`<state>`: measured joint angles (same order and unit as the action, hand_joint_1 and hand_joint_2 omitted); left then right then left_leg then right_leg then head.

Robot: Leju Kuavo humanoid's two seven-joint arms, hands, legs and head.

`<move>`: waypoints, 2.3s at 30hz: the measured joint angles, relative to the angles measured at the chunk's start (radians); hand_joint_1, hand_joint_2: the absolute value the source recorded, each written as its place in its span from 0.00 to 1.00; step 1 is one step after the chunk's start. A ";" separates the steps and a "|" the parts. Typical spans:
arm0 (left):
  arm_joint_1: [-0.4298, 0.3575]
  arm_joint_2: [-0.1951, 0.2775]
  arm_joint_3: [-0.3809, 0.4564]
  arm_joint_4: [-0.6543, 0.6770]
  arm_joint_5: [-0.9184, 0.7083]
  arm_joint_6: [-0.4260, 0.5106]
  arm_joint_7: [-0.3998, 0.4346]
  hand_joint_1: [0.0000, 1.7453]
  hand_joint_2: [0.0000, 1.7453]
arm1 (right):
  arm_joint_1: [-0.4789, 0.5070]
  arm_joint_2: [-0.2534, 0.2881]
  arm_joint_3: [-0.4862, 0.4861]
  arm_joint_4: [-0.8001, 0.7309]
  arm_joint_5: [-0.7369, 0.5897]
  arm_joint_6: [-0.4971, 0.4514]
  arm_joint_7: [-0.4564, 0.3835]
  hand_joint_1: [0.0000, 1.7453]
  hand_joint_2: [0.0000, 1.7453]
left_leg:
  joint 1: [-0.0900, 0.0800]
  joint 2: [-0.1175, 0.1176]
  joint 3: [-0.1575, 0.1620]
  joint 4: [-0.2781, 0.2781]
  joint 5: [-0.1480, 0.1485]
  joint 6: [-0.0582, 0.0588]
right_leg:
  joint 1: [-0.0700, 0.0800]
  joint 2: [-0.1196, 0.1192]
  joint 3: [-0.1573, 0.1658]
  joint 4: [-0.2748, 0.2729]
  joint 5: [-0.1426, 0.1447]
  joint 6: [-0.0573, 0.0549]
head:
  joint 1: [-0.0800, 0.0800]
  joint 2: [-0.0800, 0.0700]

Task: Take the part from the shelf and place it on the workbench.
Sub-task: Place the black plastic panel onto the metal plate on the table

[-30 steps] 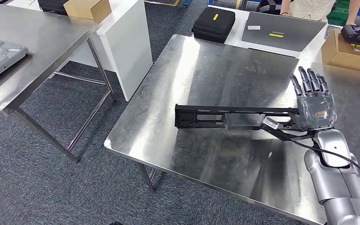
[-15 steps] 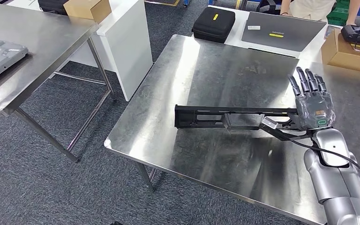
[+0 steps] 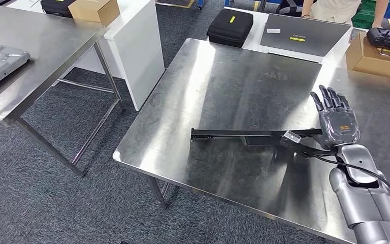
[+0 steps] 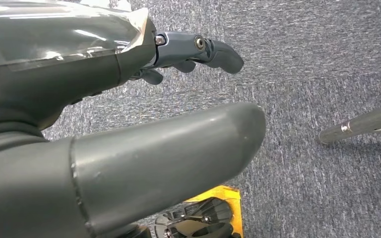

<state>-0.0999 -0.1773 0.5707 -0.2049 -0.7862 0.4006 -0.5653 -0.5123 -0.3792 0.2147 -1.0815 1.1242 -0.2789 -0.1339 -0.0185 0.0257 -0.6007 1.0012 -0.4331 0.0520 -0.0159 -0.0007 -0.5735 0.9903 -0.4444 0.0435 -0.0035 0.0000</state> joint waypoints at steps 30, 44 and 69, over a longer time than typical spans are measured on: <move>0.009 -0.001 0.025 0.001 0.001 0.008 -0.005 0.00 0.00 | 0.068 -0.004 0.064 0.032 -0.011 0.070 0.008 0.00 1.00 | -0.003 0.004 -0.014 0.002 0.008 0.006 | 0.000 0.003 -0.014 0.000 0.008 0.005 | 0.000 0.000; 0.010 -0.001 0.031 0.001 0.000 0.008 -0.010 0.00 0.00 | 0.068 -0.025 0.073 0.032 -0.154 0.229 -0.067 0.00 1.00 | -0.003 0.003 -0.016 0.002 0.008 0.006 | 0.000 0.003 -0.015 0.000 0.008 0.005 | 0.000 0.000; 0.010 0.006 0.047 0.001 0.002 0.014 -0.017 0.00 0.00 | 0.048 -0.054 0.073 0.019 -0.320 0.318 -0.140 0.00 1.00 | -0.004 0.001 -0.016 0.002 0.008 0.006 | 0.000 0.002 -0.015 0.000 0.008 0.005 | 0.000 0.000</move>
<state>-0.0898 -0.1711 0.6177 -0.2041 -0.7847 0.4147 -0.5820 -0.4645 -0.4328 0.2879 -1.0627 0.8044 0.0391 -0.2737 -0.0223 0.0272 -0.6166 1.0029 -0.4255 0.0583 -0.0161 0.0011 -0.5883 0.9902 -0.4363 0.0483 -0.0037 0.0000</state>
